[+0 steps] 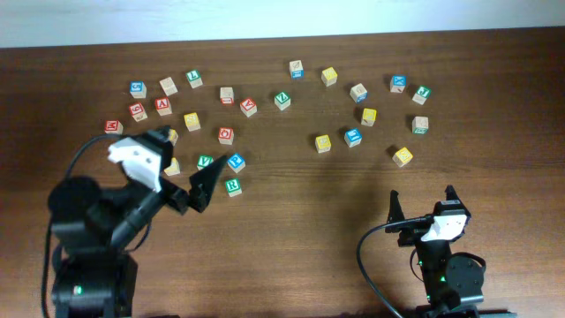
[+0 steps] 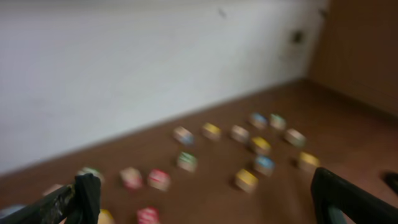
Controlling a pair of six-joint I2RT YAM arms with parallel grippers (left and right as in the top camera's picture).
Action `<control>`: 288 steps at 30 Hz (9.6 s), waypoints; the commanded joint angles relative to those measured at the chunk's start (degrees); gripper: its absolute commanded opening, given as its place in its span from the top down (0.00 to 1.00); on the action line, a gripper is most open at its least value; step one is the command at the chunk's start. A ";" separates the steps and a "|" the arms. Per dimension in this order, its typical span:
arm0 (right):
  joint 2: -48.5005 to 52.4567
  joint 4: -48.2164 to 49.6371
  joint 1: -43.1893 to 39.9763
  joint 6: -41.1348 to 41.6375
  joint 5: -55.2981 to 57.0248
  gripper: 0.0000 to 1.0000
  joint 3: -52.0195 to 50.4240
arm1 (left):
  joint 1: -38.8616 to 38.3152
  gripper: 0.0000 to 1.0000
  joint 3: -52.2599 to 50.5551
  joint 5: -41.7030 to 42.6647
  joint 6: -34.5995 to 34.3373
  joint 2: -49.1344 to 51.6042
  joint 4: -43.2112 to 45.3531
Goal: Spell out RSS
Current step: 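Reach the left gripper to the green R block and grasp it, then carry the green R block forward and set it down, open left gripper, then move the left gripper to the yellow S block and grasp it, then carry the yellow S block and place it right of the R block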
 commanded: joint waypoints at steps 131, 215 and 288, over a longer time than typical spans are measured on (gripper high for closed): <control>-0.28 -0.26 -0.37 0.46 -0.11 0.02 -0.42 | -33.00 0.76 27.30 -31.95 -39.71 69.20 -33.57; -0.28 -0.26 -0.37 0.46 -0.11 0.02 -0.42 | -6.49 0.39 54.69 -44.65 -21.29 86.66 -25.88; -0.28 -0.24 -0.37 0.46 -0.13 0.02 -0.42 | -44.48 0.79 59.23 -34.34 -39.36 88.80 -59.12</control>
